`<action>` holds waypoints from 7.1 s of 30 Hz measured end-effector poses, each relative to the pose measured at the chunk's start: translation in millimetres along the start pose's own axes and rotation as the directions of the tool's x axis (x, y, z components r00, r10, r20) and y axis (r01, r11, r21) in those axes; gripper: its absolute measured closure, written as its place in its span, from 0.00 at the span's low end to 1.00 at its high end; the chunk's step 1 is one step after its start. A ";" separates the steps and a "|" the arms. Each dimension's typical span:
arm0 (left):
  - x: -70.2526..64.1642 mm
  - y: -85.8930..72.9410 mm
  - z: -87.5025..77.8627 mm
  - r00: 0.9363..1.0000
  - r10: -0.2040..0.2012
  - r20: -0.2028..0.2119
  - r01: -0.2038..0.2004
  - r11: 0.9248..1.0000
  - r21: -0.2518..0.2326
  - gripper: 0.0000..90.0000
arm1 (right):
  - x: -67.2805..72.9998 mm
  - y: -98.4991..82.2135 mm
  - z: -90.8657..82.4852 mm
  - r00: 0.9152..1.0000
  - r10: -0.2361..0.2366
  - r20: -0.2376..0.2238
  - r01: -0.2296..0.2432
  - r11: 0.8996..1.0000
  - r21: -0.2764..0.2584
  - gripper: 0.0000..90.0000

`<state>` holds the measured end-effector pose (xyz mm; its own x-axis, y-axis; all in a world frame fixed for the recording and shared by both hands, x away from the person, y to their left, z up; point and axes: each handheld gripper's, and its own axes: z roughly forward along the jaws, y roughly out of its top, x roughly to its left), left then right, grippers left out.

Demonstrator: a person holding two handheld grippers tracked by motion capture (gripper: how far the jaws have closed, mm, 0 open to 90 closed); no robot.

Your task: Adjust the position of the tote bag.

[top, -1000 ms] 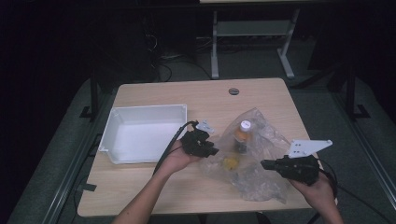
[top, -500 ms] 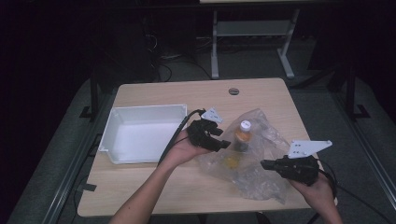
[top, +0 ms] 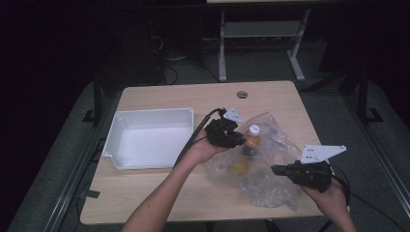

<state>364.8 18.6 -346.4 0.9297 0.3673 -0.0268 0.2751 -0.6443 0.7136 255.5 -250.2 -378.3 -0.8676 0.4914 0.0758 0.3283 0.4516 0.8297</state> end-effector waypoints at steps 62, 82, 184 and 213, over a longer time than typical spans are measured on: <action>17.9 -68.5 27.7 0.989 -0.142 -0.043 0.147 0.974 0.174 1.00 | 2.3 6.5 33.8 0.999 0.004 0.046 -0.007 0.998 0.066 0.99; 13.6 -70.7 8.9 0.991 -0.130 -0.022 0.132 0.982 0.138 0.82 | 12.2 18.3 50.1 1.000 -0.013 0.006 0.013 0.997 0.071 0.99; -21.2 -34.8 -24.6 0.999 -0.036 -0.016 0.035 0.999 -0.019 1.00 | -15.7 40.1 -15.5 0.994 0.016 0.111 -0.011 0.999 -0.049 0.55; 3.1 -39.2 -24.7 0.998 -0.041 -0.052 0.042 0.999 0.016 1.00 | -90.5 47.9 22.4 0.998 0.039 0.057 -0.044 0.994 0.098 0.96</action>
<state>350.9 61.5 -357.2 0.9034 0.4284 -0.0196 0.3182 -0.6391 0.7002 358.1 -256.4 -357.9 -0.8316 0.5500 0.0766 0.4013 0.5000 0.7674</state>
